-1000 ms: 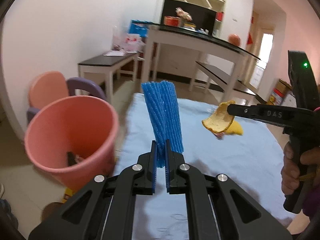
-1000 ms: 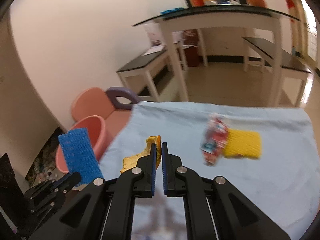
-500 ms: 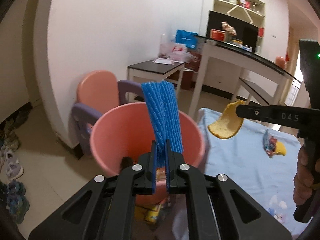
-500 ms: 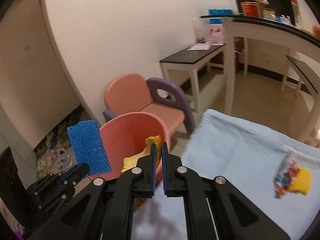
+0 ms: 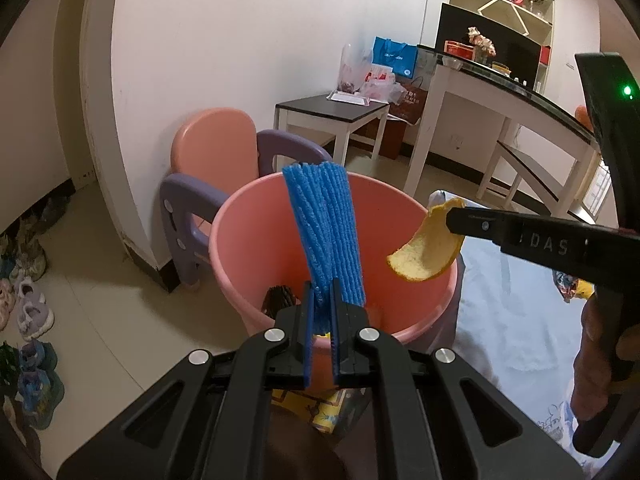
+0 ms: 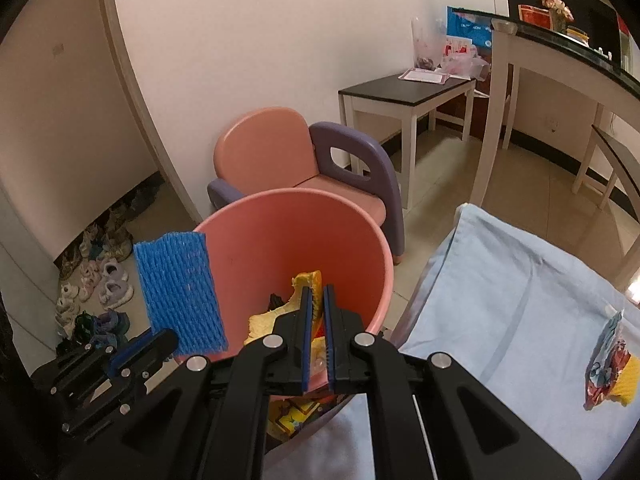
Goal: Collect trash
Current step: 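Carry the blue net and orange peel over the pink bucket with both tools, then open both tools over the pink bucket to drop the net and peel, then move both tools back over the table toward the candy wrapper and yellow foam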
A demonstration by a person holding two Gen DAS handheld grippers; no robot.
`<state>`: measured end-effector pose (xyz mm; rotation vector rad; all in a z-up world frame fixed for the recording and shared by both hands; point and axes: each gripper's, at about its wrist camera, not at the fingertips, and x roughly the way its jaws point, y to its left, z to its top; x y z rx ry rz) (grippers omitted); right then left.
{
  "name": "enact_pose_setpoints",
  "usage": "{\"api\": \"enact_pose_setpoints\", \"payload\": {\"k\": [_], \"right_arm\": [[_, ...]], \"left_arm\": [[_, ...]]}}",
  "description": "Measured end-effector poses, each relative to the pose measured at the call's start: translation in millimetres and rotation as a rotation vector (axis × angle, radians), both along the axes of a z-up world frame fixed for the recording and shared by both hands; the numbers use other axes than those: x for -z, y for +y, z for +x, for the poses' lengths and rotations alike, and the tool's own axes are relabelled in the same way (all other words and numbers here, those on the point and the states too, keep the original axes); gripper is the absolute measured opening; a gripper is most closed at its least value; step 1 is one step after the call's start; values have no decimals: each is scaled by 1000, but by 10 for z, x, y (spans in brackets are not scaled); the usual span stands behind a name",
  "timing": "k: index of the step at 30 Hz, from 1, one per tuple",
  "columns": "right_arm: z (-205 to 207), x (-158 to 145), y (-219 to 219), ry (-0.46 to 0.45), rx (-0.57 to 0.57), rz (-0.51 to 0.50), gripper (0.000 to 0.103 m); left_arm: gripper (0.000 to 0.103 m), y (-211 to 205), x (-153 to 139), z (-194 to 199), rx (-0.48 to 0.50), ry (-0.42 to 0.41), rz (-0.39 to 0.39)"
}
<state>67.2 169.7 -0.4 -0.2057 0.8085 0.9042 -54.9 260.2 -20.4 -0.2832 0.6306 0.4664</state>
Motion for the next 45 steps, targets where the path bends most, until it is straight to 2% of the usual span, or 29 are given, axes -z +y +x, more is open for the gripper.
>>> {"api": "enact_pose_setpoints", "payload": {"k": [7,12,14,16,17,34,35,37,45], "right_arm": [[14,64,40,19,-8,-9,9],[36,61,13,24,-10,-6,12],[44,52,-9,26,-9,0,15],[52,53,-32,31,-7,6,20],[49,52,-37,31,-6,7,20],[121,55,-483,73,48,38,20],[130,59,-550,77,58,42,21],[134,61,-649,79,71,47,34],[265,113,-1366,70,188,60,35]], "left_arm": [[7,-5,2,15,-16,11,-8],[9,40,28,25,-29,25,-46],[16,47,30,30,-31,27,-48],[30,42,26,24,-32,25,-45],[31,38,21,22,-33,23,-42],[31,-52,-75,56,-25,21,-22],[31,-75,-93,66,-23,19,-21],[31,-111,-134,87,-17,13,-21],[31,-455,-305,280,69,-19,-1]]}}
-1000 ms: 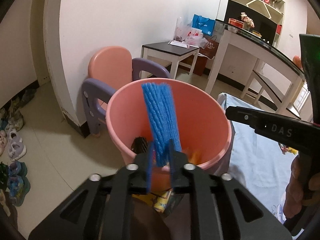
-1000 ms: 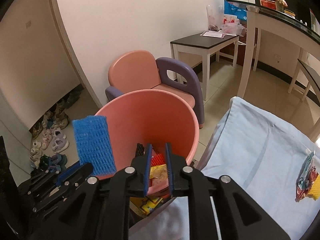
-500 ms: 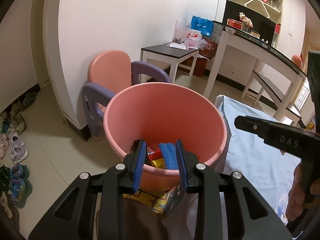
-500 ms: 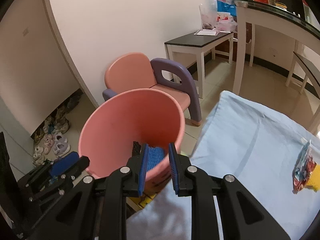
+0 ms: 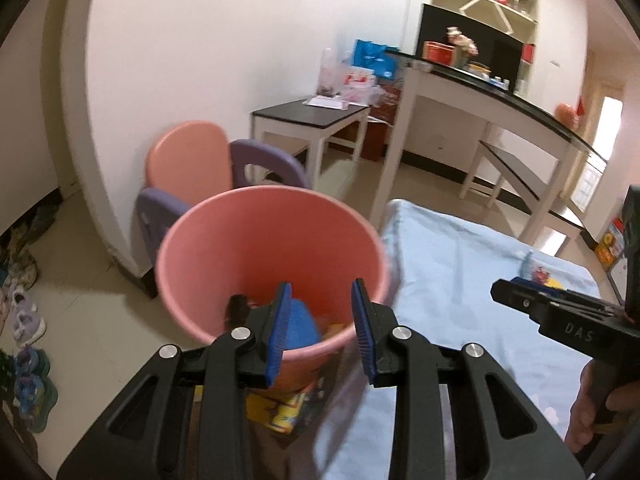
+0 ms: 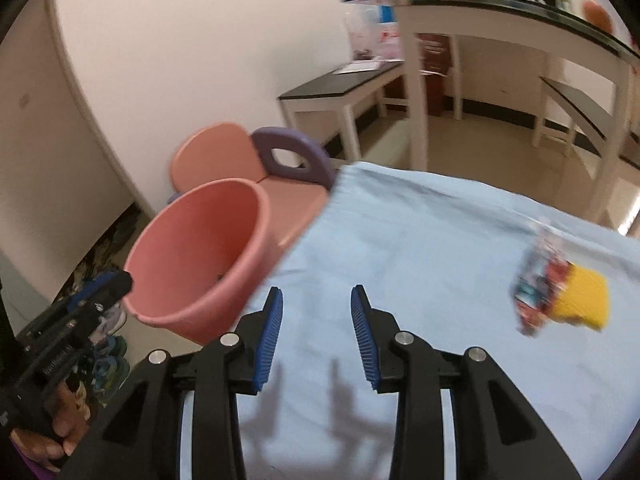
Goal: Collect trash
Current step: 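Move both tools back over the table toward the candy wrapper and yellow foam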
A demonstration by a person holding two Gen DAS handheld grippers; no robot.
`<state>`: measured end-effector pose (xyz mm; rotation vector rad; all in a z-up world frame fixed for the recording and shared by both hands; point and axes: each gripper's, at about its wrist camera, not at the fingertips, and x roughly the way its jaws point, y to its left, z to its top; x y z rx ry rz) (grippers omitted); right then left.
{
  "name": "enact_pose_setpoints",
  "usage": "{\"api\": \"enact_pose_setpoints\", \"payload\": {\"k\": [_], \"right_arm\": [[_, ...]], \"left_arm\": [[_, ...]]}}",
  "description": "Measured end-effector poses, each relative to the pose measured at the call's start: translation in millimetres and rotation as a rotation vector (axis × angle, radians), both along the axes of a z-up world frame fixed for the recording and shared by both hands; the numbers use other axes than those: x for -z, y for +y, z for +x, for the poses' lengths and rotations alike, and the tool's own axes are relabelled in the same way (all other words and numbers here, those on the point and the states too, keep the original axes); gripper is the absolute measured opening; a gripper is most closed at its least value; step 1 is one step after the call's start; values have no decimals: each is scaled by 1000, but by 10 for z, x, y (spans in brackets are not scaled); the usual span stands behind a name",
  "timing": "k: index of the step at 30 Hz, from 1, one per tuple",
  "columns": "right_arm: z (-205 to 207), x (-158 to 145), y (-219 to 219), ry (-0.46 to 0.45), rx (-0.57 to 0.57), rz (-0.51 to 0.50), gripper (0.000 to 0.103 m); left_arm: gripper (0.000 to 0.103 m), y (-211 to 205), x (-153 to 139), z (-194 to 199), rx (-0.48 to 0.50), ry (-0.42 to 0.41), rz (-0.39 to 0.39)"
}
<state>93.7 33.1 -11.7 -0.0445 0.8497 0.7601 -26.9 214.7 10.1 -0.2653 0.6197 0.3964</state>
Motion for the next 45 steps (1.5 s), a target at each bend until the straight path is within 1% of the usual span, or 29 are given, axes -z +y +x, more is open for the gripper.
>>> {"api": "enact_pose_setpoints", "payload": {"k": [7,10,14,15,16,17,19,23,25,29,34,38,40,45], "right_arm": [[191,50,-838,3,178,8,38],[306,83,-1226,7,284,16,38],[438,182,-1711,36,419,29,38],[453,210,-1795,40,444,24,40],[482,244,-1895,46,474,20,46],[500,276,-1952,52,491,24,49],[528,331,-2078,66,524,41,51],[519,480,-2162,103,544,68,51],[498,537,-2174,123,545,76,51],[420,569,-2113,118,534,59,51],[410,605,-2059,115,523,51,51],[422,638,-2036,121,519,45,51],[421,658,-2042,124,519,44,51],[397,664,-2005,105,512,34,52]], "left_arm": [[31,-471,-14,317,143,6,14],[31,-711,4,495,211,17,15],[31,-1043,36,752,304,33,25],[31,-1107,45,812,324,34,21],[31,-1197,64,896,348,36,16],[31,-1259,78,967,366,39,11],[31,-1426,130,1140,405,46,1],[31,-1632,214,1427,439,56,7],[31,-1697,263,1573,456,62,-11],[31,-1799,399,1835,468,91,-27],[31,-1867,547,2062,478,119,-61],[31,-1939,614,2196,495,132,-55],[31,-1985,656,2251,498,140,-34],[31,-2039,768,2361,498,172,-19]]}}
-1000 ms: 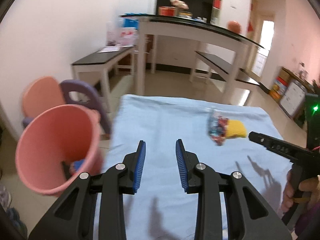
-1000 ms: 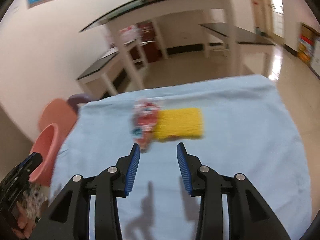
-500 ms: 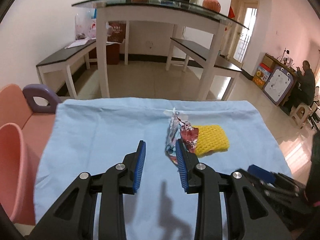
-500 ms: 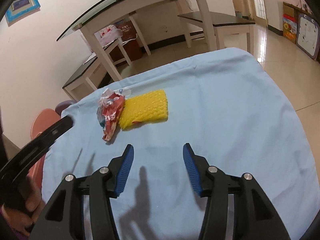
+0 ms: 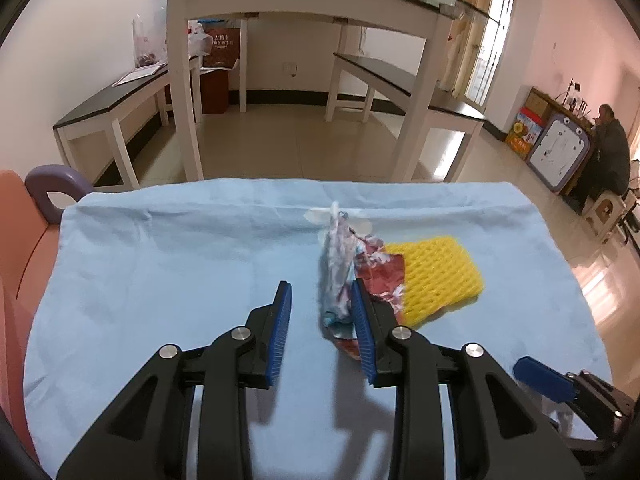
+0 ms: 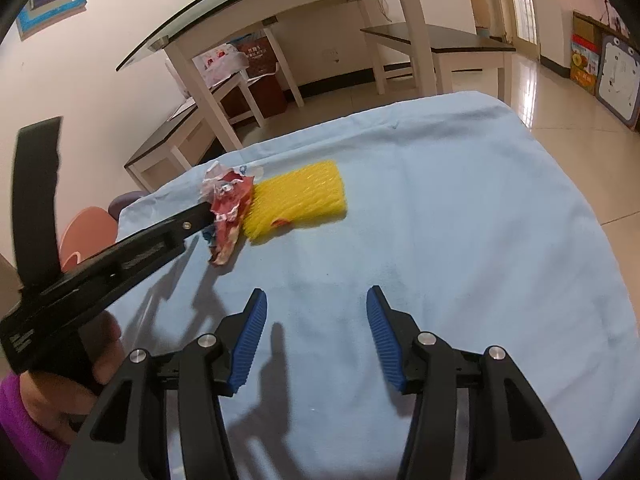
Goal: Collect trash
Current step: 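Move both tools back over the table toward the candy wrapper and yellow foam, then grasp the candy wrapper with the left tool while the right tool grasps the yellow foam net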
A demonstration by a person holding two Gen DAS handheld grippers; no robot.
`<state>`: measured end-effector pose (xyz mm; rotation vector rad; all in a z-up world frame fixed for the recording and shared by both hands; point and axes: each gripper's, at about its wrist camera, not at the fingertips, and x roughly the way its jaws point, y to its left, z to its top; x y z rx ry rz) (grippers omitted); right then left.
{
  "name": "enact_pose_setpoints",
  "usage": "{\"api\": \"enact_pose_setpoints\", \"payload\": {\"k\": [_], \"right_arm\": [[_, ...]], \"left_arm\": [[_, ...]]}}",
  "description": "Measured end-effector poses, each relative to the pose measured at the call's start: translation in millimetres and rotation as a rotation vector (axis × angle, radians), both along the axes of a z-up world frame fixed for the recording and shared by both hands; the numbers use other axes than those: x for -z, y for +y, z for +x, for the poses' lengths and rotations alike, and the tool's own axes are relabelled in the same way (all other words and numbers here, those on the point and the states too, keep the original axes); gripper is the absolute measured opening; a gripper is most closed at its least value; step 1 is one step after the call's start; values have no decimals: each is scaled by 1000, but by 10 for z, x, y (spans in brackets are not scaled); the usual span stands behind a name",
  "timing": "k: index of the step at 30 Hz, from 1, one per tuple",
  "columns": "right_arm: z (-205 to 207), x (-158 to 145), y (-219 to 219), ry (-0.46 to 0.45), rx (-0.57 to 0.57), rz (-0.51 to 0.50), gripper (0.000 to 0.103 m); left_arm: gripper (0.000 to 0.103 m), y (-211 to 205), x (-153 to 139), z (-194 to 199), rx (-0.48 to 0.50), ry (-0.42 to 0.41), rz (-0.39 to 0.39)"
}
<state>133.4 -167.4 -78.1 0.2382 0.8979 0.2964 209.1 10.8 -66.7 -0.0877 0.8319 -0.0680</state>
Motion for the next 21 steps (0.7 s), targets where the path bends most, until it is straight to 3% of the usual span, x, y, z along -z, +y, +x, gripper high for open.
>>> {"api": "enact_pose_setpoints", "payload": {"k": [2,4,12,16,21], "right_arm": [[5,3,-3,1,-3,5,53],[22,1,-9,11,-15,26,53],[280,-167,-164,26,-9,138,53],[495,-92,-178,120,-8,281,53],[689,-25,-68,169,50,329,53]], "left_arm": [[30,4,42,19,11,19,-13],[9,31,47,28,28,23,-61],[7,169,-142,-283,28,-51,-69],[7,347,-228,-525,-8,-73,-102],[7,503,-288,-777,-41,-91,-105]]}}
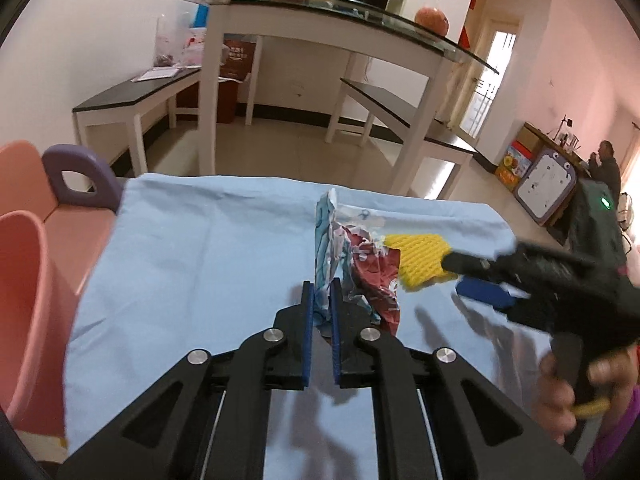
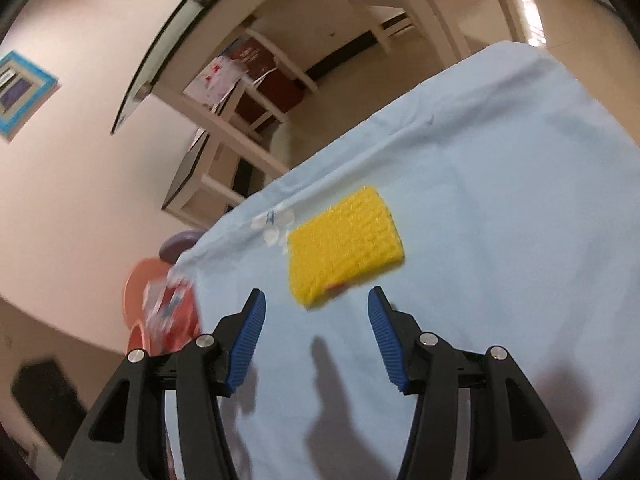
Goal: Collect trash
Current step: 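Grasp the candy wrapper with the left tool while the right tool grasps the yellow foam net, then lift and carry the candy wrapper and yellow foam net over the pink bucket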
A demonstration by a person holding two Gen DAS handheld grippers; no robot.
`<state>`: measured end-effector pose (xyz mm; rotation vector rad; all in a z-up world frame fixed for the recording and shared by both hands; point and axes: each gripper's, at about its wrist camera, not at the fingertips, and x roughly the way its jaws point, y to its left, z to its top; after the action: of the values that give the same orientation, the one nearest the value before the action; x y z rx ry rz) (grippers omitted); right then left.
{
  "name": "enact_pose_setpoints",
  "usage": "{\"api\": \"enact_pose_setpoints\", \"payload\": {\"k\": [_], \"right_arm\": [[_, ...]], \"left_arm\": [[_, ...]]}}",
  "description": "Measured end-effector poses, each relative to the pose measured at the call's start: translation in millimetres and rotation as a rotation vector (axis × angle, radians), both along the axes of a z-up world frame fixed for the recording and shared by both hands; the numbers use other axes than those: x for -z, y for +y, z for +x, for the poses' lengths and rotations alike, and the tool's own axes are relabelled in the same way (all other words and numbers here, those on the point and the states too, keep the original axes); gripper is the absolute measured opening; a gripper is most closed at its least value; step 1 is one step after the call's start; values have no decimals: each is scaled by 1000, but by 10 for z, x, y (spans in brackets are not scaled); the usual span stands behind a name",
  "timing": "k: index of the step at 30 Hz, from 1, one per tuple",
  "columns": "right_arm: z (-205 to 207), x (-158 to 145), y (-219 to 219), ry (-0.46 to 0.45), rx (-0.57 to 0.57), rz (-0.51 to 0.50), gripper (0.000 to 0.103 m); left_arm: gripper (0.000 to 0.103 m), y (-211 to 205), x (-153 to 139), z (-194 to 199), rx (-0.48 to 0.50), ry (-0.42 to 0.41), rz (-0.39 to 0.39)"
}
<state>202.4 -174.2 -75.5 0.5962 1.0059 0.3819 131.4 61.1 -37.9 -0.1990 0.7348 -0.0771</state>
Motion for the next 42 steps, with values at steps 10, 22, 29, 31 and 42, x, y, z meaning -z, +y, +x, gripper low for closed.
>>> {"api": "enact_pose_setpoints", "payload": {"k": [10,22,29,31,42], "right_arm": [[234,39,240,-12,123,-195,11],[-187,-349,257,-138,-151,-190,2],[-717,-539,445,-145,-370,-243,2],[-865,-528,515,-142,-433,-274,3],[-1379,-302,702,-138,-516,-436,37]], "left_arm": [[7,172,-73,-337,-51,-24,-13],[7,307,-236,-675,-75,-75,-5],[7,302,-263,-953,-68,-71,23],[7,318,-250,-1044,-70,-65,28],[7,403,-212,-1327,-106,-47,20]]}}
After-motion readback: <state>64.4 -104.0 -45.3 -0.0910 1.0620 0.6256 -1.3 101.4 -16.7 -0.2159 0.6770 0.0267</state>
